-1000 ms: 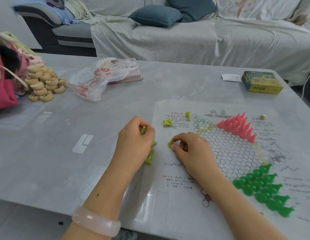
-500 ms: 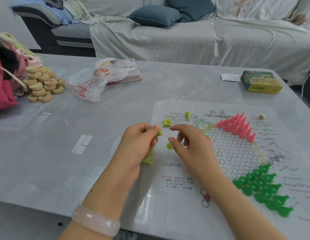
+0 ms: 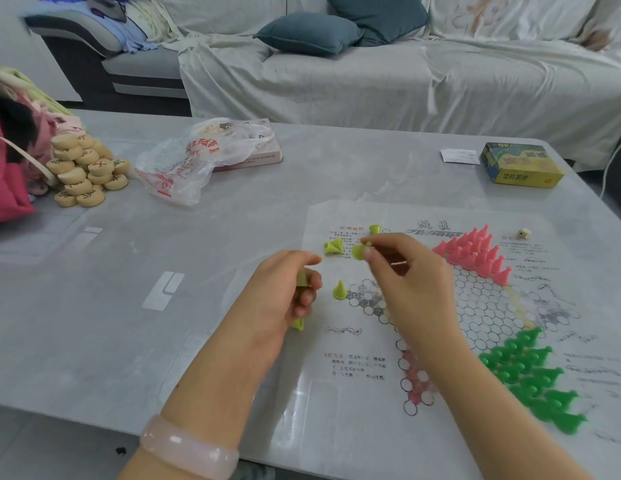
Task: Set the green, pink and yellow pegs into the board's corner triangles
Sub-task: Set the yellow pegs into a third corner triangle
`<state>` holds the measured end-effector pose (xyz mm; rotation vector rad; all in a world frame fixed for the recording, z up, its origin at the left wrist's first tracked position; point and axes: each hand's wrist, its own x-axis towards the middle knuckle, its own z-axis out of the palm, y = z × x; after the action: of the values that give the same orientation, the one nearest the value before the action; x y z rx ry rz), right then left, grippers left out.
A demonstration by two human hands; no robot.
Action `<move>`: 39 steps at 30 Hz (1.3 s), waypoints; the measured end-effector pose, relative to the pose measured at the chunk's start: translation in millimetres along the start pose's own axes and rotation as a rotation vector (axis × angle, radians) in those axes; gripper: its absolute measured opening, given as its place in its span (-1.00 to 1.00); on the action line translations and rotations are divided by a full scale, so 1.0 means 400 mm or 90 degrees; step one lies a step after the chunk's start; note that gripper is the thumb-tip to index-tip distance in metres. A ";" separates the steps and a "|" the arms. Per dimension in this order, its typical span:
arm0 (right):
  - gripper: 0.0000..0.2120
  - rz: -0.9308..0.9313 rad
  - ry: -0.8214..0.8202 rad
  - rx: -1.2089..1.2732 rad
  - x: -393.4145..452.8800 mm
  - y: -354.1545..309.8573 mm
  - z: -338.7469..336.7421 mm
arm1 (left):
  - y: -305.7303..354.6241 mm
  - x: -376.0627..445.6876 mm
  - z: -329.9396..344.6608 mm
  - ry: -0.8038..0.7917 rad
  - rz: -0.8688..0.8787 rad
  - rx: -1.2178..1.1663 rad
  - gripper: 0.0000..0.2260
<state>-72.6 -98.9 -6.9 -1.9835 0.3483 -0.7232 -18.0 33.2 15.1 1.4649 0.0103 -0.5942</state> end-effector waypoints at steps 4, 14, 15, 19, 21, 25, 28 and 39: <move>-0.88 0.090 -0.046 -0.110 0.015 0.042 -0.010 | 0.003 0.005 -0.009 0.034 0.022 -0.041 -0.80; -0.87 0.049 -0.155 -0.242 0.002 0.047 0.011 | 0.001 0.003 -0.011 0.090 0.052 -0.014 -0.78; -0.87 0.047 -0.160 -0.246 0.001 0.047 0.012 | 0.001 0.003 -0.011 0.092 0.053 -0.014 -0.78; -0.86 0.051 -0.170 -0.256 -0.002 0.045 0.013 | 0.002 0.003 -0.010 0.090 0.054 -0.007 -0.78; -0.86 0.042 -0.175 -0.267 -0.003 0.046 0.014 | 0.000 0.004 -0.011 0.091 0.054 -0.002 -0.78; -0.84 0.036 -0.178 -0.283 -0.002 0.047 0.016 | -0.001 0.003 -0.012 0.091 0.057 0.000 -0.78; -0.83 0.034 -0.176 -0.289 -0.003 0.048 0.017 | -0.001 0.002 -0.011 0.082 0.056 0.002 -0.79; -0.84 -0.008 -0.116 -0.114 -0.007 0.002 0.002 | -0.007 -0.010 -0.002 0.001 0.116 0.081 -0.75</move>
<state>-74.4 -97.4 -8.9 -2.2038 0.3006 -0.5289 -22.1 35.5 13.7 1.5691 -0.1616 -0.4513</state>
